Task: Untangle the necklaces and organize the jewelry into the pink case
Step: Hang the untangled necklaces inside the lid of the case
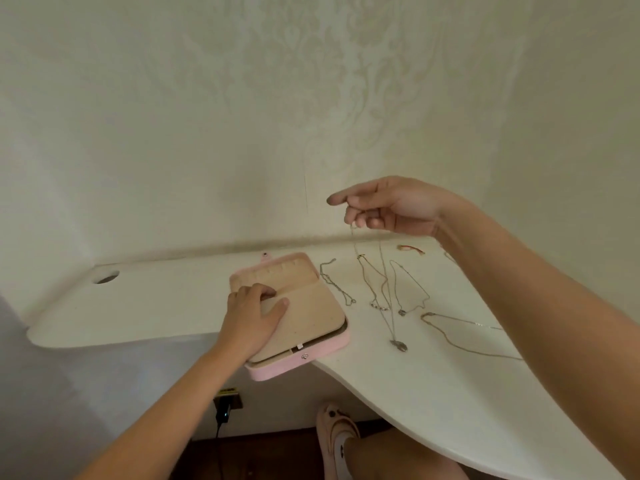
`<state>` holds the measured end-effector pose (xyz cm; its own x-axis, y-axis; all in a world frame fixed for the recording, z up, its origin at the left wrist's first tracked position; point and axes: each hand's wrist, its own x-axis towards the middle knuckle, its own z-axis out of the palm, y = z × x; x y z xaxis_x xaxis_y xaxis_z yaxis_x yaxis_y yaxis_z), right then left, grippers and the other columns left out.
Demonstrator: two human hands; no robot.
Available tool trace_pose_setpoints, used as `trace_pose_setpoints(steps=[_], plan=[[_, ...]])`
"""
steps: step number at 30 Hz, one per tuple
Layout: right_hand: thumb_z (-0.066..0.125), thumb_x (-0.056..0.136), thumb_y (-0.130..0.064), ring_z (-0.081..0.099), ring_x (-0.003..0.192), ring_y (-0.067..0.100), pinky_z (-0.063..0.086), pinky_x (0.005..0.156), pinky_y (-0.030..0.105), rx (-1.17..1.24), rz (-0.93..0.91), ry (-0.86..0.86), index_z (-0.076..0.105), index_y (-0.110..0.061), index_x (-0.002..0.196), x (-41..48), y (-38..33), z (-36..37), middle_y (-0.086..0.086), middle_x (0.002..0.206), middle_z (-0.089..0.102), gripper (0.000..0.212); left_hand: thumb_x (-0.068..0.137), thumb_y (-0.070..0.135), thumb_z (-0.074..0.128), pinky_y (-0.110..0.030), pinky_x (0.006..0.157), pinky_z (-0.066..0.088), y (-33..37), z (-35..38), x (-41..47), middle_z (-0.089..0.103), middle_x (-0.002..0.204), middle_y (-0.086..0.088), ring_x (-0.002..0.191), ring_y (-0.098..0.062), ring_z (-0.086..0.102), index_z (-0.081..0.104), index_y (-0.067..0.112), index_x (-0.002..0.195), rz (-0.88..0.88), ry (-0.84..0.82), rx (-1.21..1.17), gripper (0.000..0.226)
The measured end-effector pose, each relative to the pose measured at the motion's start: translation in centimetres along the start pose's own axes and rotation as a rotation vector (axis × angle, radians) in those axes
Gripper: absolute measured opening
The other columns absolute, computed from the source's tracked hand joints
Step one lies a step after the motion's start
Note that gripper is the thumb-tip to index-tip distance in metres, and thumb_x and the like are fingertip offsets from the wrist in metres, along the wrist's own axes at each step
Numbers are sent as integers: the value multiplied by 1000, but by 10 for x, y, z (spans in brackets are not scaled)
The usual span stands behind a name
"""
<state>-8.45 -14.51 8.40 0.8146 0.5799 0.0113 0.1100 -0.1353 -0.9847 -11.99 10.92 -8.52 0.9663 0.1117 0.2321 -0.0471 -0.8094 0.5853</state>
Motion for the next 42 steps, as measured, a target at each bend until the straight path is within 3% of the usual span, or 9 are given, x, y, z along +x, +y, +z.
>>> trace_pose_setpoints(steps=[4, 7, 9, 12, 19, 28, 32, 37, 42], plan=[[54, 93, 1, 51, 64, 7, 45, 63, 13, -326, -10, 12, 67, -7, 112, -12, -41, 0, 2, 92, 74, 25, 95, 36, 50, -42, 102, 40, 7, 8, -4, 47, 112, 4, 118, -21, 44, 49, 20, 127, -25, 55, -84, 36], [72, 83, -17, 57, 89, 8, 41, 76, 17, -694, -15, 114, 74, -24, 103, -14, -72, 7, -10, 92, 75, 21, 97, 36, 45, -41, 97, 38, 12, 12, -5, 48, 116, -1, 115, -22, 40, 53, 20, 119, -51, 85, -9, 29], [75, 80, -20, 58, 77, 7, 41, 72, 19, -797, -59, 183, 76, -25, 97, -10, -88, 12, -10, 91, 75, 18, 97, 36, 42, -40, 94, 38, 14, 13, -5, 48, 115, -3, 111, -23, 39, 54, 19, 114, -52, 105, 26, 27], [63, 89, -8, 53, 51, 5, 42, 56, 15, -677, -107, 226, 73, -13, 101, 1, -107, 18, -2, 90, 76, 17, 97, 33, 44, -40, 92, 38, 16, 15, -1, 48, 115, -6, 109, -25, 38, 55, 16, 111, -11, 162, 57, 25], [41, 91, 9, 73, 87, 21, 55, 63, 21, -453, -114, 132, 59, 1, 118, 22, -117, 27, 9, 112, 68, 33, 95, 22, 51, -35, 89, 37, 30, 25, 8, 50, 115, -3, 108, -23, 41, 60, 15, 107, 162, 238, 69, 16], [57, 95, -21, 65, 61, 13, 48, 55, 18, -486, -232, 200, 71, -5, 99, 53, -92, 28, 4, 99, 74, 21, 89, 15, 59, -31, 88, 43, 31, 32, 13, 49, 113, -1, 105, -16, 40, 63, 11, 100, 223, 269, -42, 12], [62, 91, -7, 66, 62, 11, 54, 63, 19, -494, -260, 164, 70, -1, 97, 70, -88, 32, 11, 95, 73, 12, 88, 15, 63, -16, 82, 37, 29, 33, 13, 47, 108, 1, 98, -8, 38, 61, 8, 97, 242, 322, -65, 12], [59, 91, -4, 43, 48, 5, 38, 52, 14, -558, -325, 176, 71, -4, 100, 83, -96, 35, 8, 91, 74, 14, 87, 14, 64, -3, 80, 30, 28, 35, 15, 43, 107, 3, 99, -7, 38, 61, 7, 96, 266, 324, -66, 13], [54, 93, -4, 36, 44, 5, 33, 49, 15, -599, -351, 146, 70, -5, 103, 89, -110, 37, 9, 90, 74, 19, 87, 17, 64, -6, 76, 34, 26, 36, 16, 48, 110, 1, 98, -6, 39, 62, 9, 98, 256, 319, -31, 14]])
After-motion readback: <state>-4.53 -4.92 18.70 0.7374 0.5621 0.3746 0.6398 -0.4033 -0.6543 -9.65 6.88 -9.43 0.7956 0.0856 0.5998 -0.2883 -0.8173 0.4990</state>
